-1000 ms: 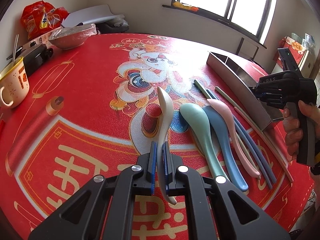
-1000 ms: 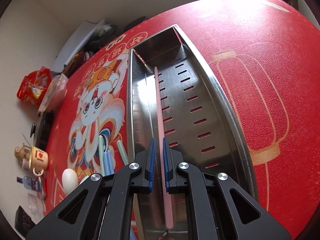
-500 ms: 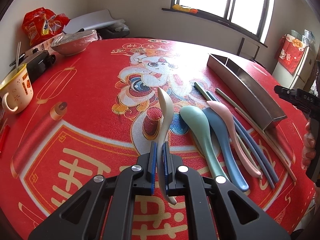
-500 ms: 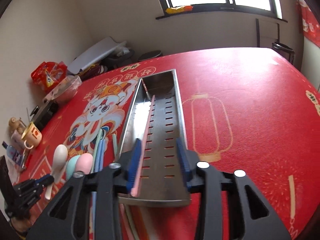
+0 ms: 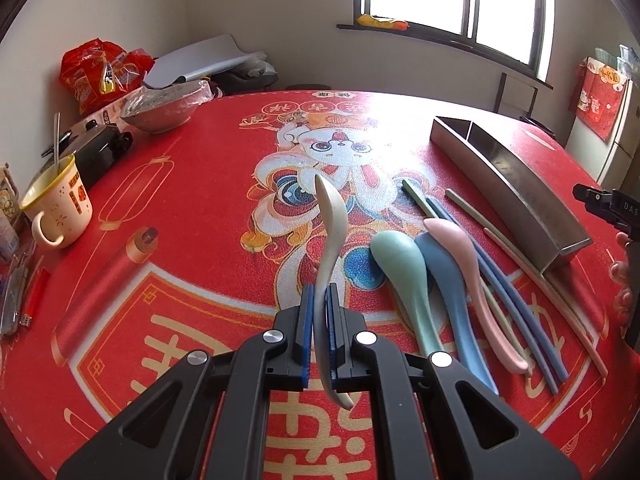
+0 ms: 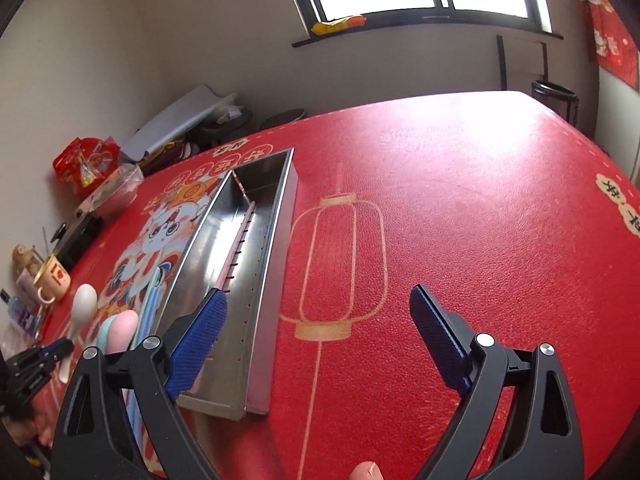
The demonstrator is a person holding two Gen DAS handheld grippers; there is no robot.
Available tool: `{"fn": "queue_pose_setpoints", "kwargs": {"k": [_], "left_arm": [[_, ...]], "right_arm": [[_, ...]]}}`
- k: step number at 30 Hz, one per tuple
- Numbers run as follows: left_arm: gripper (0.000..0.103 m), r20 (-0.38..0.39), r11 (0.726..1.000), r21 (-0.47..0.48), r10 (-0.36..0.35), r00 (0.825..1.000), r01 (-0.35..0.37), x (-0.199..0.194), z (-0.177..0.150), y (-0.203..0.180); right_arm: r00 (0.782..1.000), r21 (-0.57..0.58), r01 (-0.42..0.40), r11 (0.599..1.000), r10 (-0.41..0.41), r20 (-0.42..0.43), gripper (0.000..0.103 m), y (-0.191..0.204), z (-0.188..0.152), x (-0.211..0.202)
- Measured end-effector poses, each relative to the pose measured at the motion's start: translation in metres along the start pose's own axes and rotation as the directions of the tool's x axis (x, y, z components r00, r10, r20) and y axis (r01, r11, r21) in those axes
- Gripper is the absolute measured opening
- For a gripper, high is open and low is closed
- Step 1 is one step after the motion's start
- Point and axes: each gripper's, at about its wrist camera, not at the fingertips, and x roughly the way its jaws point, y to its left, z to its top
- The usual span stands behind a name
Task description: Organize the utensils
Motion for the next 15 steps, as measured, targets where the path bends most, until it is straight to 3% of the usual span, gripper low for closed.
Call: {"fn": "queue_pose_setpoints", "kwargs": {"k": [2,6,15], "left_arm": [[0.006,0.004,1.0,0.007,0.004,1.0,-0.004,-0.003,0.007,-0.008],[0.006,0.016,1.0,0.026,-0.016,1.0,0.015,-0.006,0.025,-0.035],[0.006,0.011,0.982,0.051,-0.181,0.983,0.18,0.017,0.076,-0.136]], "right_arm": [[1.0,0.012,-0.007,1.0,0.007,-0.003,0.089,-0.004,0.0,0.002],[0.995,0.087,-0.104,0.991,0.105,-0.001,0.089,-0.02,-0.002,0.001],[0.991,0.215,-0.127,0.968,0.135,-0.023,0.089,-0.042,-0.007,0.004]]}}
